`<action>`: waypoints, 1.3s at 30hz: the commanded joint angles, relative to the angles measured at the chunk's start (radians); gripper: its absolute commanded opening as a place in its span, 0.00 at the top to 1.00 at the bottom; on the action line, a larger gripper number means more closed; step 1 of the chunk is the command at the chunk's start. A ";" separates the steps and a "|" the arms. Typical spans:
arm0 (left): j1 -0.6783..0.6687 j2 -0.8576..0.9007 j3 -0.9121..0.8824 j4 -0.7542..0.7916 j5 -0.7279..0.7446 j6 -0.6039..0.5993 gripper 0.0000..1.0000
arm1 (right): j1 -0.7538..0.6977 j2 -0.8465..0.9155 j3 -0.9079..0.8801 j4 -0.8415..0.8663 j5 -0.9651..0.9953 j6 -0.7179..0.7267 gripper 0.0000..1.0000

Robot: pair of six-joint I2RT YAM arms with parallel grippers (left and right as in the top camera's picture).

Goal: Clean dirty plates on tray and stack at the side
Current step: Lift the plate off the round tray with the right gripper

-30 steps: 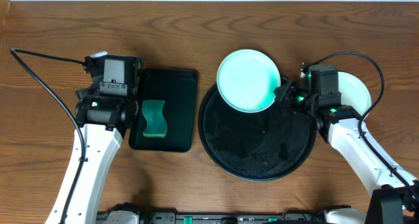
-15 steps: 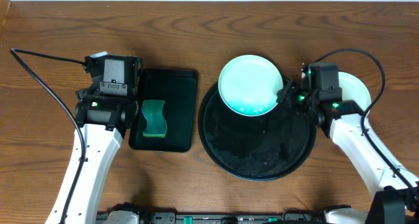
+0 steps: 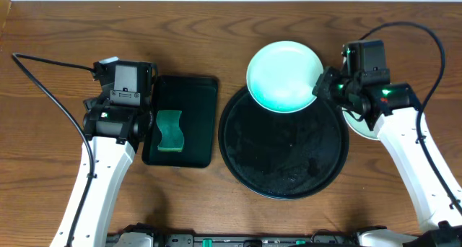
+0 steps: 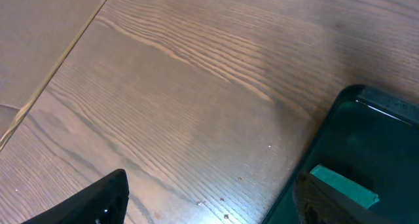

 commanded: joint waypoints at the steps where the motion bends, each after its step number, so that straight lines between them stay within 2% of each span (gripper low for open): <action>1: 0.002 -0.002 0.020 -0.002 -0.019 0.009 0.20 | 0.040 -0.001 0.060 -0.007 0.013 -0.016 0.98; 10: 0.002 -0.002 0.020 -0.002 -0.019 0.009 0.20 | 0.160 0.113 0.066 0.076 0.014 0.038 0.99; 17: 0.002 -0.002 0.020 -0.002 -0.019 0.009 0.20 | 0.309 0.281 0.066 0.321 0.024 0.065 0.98; 24: 0.002 -0.002 0.020 -0.002 -0.019 0.009 0.20 | 0.441 0.399 0.066 0.510 0.201 0.079 0.99; 33: 0.002 -0.002 0.020 -0.002 -0.019 0.009 0.19 | 0.564 0.443 0.066 0.665 0.375 -0.118 0.99; 39: 0.002 -0.002 0.020 -0.002 -0.019 0.009 0.20 | 0.596 0.443 0.066 0.683 0.444 -0.216 0.99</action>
